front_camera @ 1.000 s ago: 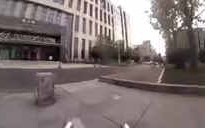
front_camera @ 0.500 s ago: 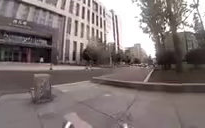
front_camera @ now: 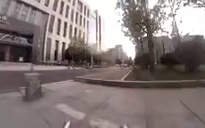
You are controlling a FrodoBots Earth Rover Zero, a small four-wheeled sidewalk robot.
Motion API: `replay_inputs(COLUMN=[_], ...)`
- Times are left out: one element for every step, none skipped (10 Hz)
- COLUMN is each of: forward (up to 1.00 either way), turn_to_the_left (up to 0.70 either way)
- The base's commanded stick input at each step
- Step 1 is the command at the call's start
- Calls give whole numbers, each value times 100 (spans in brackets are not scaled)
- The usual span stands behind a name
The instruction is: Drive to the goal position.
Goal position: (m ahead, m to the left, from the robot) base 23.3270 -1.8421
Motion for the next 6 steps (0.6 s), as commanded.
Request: replay_inputs(forward=[0,0,0,0,0,0], turn_to_the_left=[0,0,0,0,0,0])
